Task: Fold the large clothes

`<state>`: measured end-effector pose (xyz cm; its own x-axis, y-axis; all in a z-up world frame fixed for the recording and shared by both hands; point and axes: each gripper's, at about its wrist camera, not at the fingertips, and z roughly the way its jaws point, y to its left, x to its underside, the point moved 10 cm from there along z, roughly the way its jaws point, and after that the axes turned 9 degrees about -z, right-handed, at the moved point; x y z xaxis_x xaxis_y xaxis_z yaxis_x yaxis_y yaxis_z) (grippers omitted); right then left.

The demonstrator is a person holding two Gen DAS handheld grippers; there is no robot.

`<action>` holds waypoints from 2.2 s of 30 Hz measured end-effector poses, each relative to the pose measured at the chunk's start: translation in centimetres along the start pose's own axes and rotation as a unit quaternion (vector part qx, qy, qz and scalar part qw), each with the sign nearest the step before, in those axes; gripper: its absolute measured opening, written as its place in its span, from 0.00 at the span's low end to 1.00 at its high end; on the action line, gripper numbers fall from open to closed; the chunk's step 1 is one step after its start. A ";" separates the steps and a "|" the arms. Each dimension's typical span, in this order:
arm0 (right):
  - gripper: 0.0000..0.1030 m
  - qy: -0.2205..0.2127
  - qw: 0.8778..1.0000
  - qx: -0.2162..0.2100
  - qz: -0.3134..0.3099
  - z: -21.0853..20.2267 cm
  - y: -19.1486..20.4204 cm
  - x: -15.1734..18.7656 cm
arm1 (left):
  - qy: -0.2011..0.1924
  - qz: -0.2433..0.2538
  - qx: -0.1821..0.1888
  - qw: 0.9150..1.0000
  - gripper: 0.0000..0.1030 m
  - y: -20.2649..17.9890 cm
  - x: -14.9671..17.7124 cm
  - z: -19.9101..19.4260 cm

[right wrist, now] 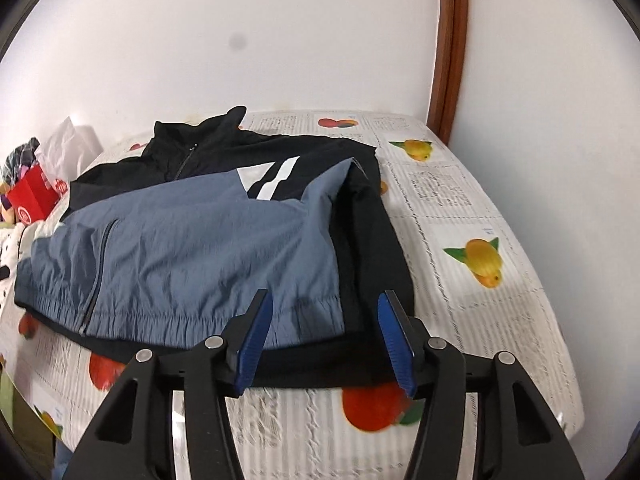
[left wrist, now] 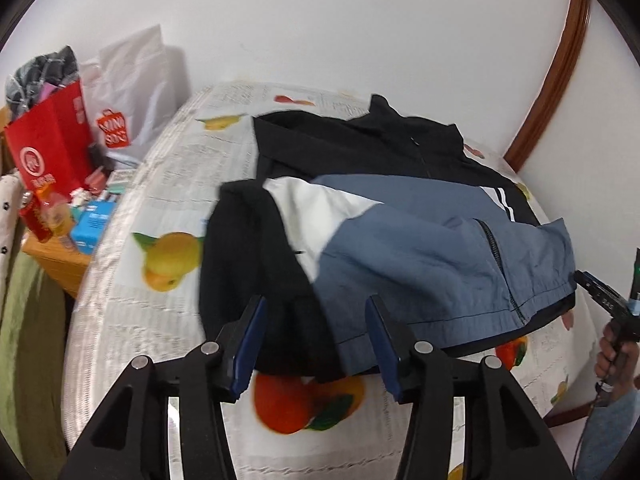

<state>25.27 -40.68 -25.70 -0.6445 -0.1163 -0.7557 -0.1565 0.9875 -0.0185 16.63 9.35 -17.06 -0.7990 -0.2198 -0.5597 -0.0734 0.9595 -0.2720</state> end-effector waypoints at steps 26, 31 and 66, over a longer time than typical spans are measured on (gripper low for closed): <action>0.09 -0.060 0.997 -0.020 0.041 1.1 0.7 -7.0 | -0.034 0.002 0.032 0.999 0.08 -3.2 -8.1 2.0; 0.09 -0.080 0.995 -0.027 0.061 1.7 0.1 -10.1 | -0.035 0.002 0.017 0.999 0.08 -3.8 -10.8 3.6; 0.44 -0.073 0.995 -0.003 0.071 6.2 -1.9 -15.6 | -0.005 -0.037 0.081 0.996 0.60 -4.7 -15.1 6.7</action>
<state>40.23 -40.13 -17.95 -0.5444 0.0408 -0.8378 -0.0772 0.9921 0.0984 33.06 7.01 -12.60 -0.7884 -0.2914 -0.5417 -0.0334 0.8997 -0.4353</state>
